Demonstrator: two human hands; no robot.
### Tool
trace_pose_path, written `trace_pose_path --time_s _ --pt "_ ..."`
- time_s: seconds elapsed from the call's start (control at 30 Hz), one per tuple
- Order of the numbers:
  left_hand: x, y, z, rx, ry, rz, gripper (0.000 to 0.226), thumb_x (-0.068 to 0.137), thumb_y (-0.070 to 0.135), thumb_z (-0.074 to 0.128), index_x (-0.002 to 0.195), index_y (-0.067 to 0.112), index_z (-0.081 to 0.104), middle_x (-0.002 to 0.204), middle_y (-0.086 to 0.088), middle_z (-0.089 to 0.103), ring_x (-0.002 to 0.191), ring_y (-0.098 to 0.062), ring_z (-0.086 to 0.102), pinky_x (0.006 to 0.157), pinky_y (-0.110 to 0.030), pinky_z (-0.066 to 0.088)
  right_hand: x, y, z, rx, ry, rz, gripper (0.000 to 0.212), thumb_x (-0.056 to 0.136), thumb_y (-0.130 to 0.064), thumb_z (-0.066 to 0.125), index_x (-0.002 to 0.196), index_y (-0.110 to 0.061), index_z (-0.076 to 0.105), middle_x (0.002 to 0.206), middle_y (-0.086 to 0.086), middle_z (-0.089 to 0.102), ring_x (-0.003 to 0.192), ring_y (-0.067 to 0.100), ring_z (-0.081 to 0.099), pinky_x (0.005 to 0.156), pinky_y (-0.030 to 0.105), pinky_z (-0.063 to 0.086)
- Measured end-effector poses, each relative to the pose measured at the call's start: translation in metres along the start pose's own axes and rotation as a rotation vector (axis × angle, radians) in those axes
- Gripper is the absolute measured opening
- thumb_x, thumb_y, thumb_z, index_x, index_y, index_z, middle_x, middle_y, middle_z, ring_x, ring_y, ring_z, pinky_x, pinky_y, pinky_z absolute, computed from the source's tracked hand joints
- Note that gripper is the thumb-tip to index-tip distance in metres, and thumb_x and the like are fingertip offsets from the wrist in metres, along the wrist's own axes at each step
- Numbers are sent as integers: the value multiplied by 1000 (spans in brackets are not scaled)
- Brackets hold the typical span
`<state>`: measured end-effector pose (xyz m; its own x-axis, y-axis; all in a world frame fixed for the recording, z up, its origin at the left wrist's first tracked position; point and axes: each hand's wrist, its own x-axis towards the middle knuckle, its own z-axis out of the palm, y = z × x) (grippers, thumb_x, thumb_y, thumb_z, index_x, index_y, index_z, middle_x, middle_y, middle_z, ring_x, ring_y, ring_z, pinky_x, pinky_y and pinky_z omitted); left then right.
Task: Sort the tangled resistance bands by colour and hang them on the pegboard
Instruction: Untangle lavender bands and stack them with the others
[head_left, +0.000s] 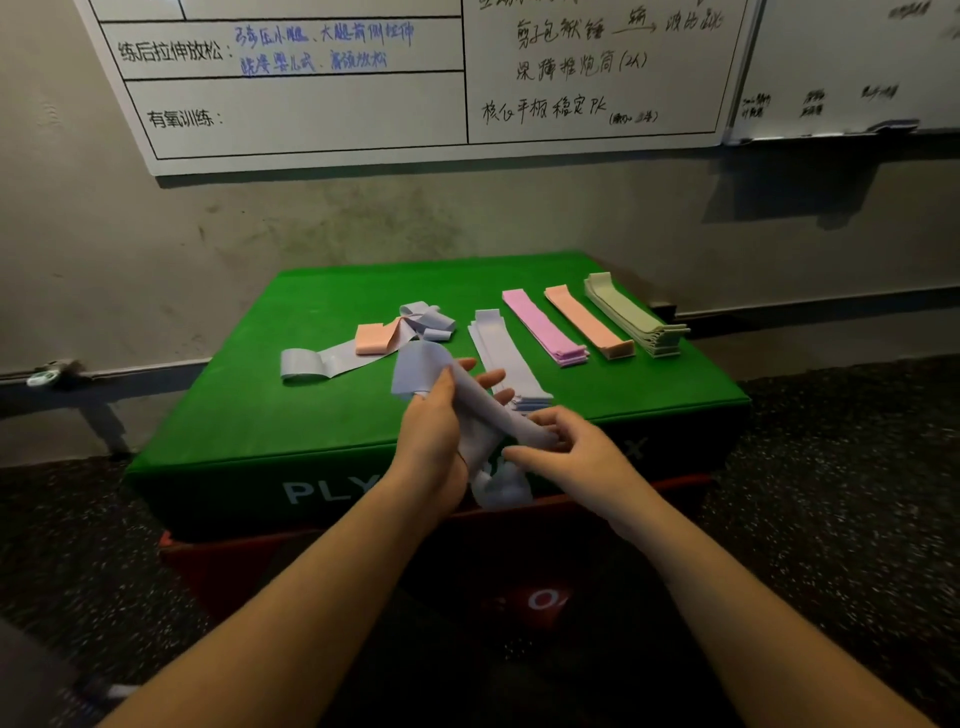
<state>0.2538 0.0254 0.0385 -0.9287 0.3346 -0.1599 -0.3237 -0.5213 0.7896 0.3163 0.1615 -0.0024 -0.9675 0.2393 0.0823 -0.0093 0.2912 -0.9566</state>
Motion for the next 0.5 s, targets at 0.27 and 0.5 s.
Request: trace_pose_path --time_s 0.27,0.5 --pt "-4 -13 -13 171 127 10 28 107 27 37 112 11 59 89 -12 74 95 -31 69 72 -44 58 -5 27 2 -8 327 190 9 93 -14 55 102 -14 51 90 6 62 77 19 59 65 30 45" --pt "-3 -28 -24 318 201 3 27 106 37 41 105 21 63 80 -4 69 79 -23 66 65 -35 54 -14 23 -3 1180 126 496 28 79 5 35 99 -7 48 60 4 39 46 13 35 44 23 34"
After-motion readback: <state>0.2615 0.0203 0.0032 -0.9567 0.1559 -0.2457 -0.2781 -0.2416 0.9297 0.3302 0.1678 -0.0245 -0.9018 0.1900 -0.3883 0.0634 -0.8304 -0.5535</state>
